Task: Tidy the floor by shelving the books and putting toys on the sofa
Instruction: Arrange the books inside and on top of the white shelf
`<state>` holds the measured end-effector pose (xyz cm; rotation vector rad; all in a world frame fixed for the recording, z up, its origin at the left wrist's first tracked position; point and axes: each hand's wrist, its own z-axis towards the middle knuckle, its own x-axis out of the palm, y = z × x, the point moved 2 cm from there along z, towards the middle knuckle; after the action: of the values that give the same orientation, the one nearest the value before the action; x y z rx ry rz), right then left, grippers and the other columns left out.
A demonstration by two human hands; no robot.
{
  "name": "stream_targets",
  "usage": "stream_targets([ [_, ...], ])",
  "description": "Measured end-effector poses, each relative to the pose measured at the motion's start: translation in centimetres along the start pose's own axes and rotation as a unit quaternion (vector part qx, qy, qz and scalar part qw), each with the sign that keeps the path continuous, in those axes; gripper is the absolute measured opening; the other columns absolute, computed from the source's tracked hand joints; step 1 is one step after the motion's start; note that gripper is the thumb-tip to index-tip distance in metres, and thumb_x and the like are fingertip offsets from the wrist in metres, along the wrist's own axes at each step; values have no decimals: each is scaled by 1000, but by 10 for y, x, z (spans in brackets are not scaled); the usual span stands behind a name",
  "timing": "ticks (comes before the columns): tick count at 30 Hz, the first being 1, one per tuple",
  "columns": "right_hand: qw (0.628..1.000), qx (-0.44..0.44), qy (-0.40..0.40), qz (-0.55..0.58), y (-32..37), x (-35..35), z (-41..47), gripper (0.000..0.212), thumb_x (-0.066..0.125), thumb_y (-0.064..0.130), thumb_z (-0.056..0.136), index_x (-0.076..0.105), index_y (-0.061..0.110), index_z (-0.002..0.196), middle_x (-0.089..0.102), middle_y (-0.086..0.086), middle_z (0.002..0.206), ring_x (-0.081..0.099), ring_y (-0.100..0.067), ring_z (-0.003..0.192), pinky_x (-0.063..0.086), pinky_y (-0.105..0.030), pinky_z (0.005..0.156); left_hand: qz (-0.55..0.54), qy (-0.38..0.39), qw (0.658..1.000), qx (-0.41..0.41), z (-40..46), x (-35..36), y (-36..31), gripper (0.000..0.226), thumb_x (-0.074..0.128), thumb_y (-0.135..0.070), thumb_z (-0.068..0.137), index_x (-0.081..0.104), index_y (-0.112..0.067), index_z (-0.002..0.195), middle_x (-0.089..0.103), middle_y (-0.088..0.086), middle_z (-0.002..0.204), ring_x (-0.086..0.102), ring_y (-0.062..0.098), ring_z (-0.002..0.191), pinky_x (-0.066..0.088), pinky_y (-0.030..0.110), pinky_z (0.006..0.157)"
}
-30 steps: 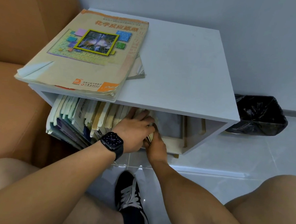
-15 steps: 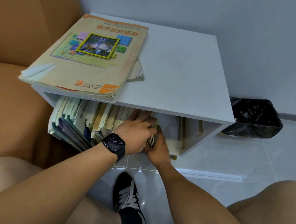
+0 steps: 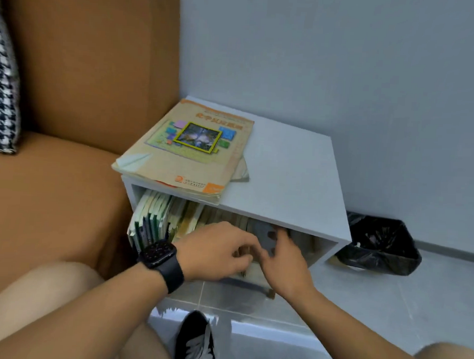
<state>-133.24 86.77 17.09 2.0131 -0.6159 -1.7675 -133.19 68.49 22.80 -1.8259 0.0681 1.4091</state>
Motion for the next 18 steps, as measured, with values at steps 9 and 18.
stream_targets([
  [9, 986, -98, -73, 113, 110, -51, -29, 17, 57, 30, 93, 73, 35, 91, 69, 19, 74, 61, 0, 70, 49, -25, 64, -198, -376, 904, -40, -42, -58, 7, 19, 55, -34, 90, 73, -32, 93, 67, -9, 73, 62, 12, 71, 52, 38, 65],
  [18, 975, 14, 4, 220, 129, -50, 24, 15, 59, 22, 92, 73, 27, 91, 75, 7, 86, 72, -14, 78, 61, -43, 82, 143, -186, 956, -177, -30, -62, 59, 61, 54, -34, 97, 31, -39, 154, 27, -6, 163, 19, 23, 152, 13, 38, 125],
])
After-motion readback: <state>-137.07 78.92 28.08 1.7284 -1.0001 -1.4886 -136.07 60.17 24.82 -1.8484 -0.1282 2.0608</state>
